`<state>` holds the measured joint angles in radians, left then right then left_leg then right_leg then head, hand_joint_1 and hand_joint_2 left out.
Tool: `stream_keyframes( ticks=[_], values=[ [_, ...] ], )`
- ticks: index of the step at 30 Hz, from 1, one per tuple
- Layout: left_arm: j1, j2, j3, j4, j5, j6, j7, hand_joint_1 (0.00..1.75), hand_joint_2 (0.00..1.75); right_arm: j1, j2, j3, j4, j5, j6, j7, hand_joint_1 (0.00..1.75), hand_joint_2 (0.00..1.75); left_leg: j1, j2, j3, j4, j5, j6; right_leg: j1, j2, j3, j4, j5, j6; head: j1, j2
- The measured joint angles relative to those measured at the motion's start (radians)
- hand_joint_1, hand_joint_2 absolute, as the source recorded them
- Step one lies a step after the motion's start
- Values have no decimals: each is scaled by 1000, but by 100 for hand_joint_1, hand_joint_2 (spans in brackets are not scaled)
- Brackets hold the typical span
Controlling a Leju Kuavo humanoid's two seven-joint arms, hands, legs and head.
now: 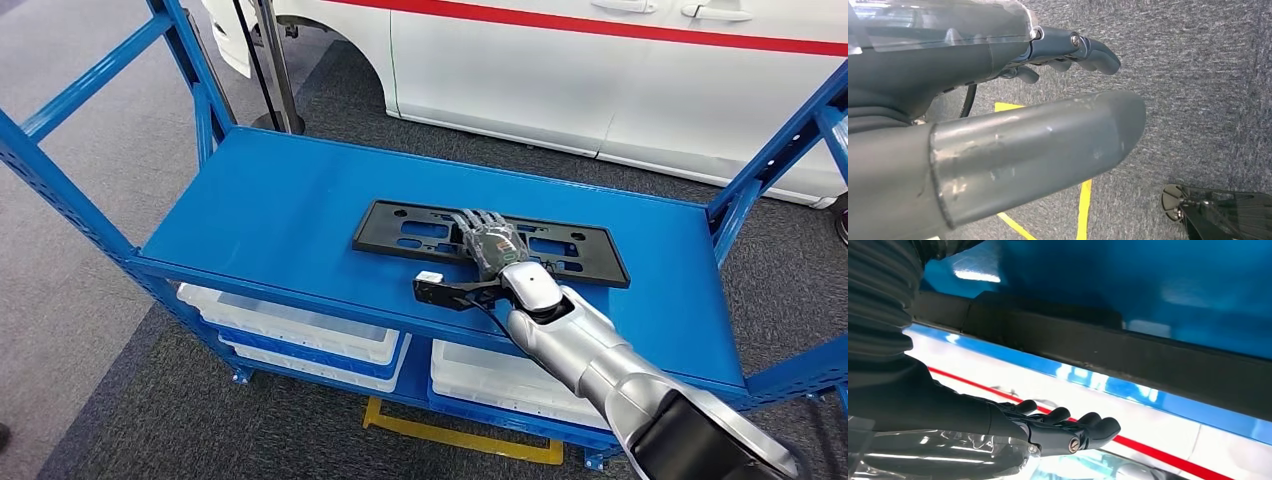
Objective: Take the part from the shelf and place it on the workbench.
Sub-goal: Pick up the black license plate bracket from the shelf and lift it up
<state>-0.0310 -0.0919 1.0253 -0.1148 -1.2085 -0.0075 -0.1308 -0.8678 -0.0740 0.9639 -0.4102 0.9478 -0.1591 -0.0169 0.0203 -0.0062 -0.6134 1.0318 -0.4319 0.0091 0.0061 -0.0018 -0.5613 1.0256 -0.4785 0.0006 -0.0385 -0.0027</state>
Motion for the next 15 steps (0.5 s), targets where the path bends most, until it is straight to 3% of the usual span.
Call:
stream_keyframes(
  ticks=[1,3,5,15],
  values=[
    [0,0,1,0,1,0,0,0,0,-2,0,0,4,10,0,16,58,175,0,0,0,0,0,0,0,0,0,0,0,0,0,0],
    [-1,0,3,0,1,1,0,0,0,-3,0,0,13,34,-3,56,146,175,0,0,0,0,0,0,0,0,0,0,0,0,0,0],
    [-1,0,5,0,1,1,0,0,0,-3,0,0,21,47,-6,82,175,175,0,0,0,0,0,0,0,0,0,0,0,0,0,0],
    [-2,0,15,0,0,2,0,0,0,0,-2,-20,35,58,-2,74,175,175,0,0,0,0,0,0,0,1,0,0,0,0,0,0]
  ],
)
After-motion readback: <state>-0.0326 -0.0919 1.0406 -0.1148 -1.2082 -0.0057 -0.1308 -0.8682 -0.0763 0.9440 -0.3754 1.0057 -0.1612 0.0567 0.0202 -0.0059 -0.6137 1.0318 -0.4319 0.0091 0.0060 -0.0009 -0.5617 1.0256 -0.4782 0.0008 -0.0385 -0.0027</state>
